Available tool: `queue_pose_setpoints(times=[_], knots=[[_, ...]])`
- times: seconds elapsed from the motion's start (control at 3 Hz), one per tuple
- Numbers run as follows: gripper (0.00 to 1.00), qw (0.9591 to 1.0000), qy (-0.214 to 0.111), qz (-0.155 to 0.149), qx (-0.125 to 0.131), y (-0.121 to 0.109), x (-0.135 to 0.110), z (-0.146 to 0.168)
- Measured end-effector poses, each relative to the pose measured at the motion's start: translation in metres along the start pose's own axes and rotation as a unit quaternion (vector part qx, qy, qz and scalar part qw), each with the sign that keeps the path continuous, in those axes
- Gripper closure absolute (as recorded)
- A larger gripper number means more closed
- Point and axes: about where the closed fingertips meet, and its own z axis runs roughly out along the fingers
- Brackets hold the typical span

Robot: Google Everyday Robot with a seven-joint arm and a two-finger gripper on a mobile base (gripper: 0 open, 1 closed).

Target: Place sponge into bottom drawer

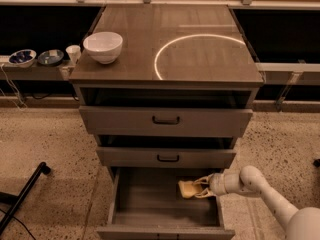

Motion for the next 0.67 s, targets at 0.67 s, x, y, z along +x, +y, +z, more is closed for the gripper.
queue_pose_setpoints(times=[0.67], knots=[[0.98, 0.9998, -0.011, -0.016, -0.002, 0.022, 0.023, 0.032]])
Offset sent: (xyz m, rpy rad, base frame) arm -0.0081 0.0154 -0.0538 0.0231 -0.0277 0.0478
